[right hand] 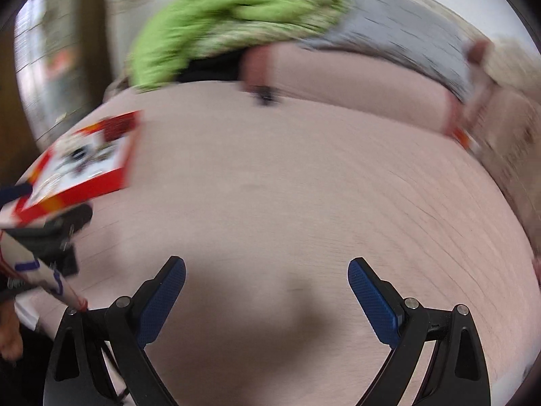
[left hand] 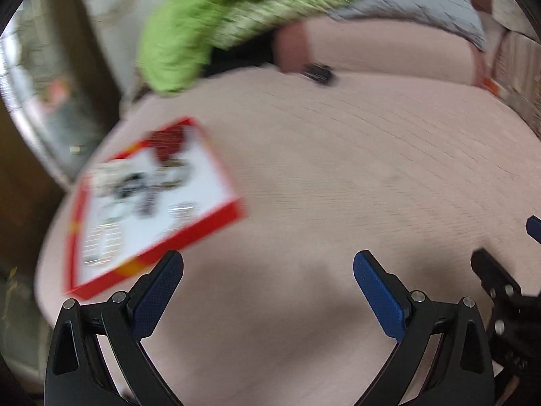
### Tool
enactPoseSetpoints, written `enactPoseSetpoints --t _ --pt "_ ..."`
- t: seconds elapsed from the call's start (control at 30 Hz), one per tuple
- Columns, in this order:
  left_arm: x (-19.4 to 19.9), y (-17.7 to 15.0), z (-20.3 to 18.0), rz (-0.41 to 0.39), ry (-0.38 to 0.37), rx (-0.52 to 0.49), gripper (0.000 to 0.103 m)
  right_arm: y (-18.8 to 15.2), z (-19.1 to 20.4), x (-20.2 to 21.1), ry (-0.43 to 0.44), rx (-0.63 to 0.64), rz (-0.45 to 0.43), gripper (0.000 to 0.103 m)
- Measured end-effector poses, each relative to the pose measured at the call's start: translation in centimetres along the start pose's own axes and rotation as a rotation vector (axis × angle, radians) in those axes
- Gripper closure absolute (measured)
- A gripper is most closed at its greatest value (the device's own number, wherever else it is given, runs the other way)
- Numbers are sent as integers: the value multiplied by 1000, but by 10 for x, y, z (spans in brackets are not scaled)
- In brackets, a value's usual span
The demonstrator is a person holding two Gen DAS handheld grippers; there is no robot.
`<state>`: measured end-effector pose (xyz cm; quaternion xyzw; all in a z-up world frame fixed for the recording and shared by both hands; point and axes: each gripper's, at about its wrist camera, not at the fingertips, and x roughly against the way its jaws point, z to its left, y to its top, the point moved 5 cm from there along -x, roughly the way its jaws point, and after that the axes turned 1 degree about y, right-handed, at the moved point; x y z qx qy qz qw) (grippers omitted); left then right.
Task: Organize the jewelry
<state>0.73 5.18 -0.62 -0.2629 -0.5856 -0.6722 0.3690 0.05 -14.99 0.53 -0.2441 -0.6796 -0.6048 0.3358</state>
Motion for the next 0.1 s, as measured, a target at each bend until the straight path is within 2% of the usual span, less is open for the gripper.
enactPoseSetpoints --t 0.1 --pt "-36 2 -31 85 -87 -21 3 2 -42 -27 -78 -64 60 1"
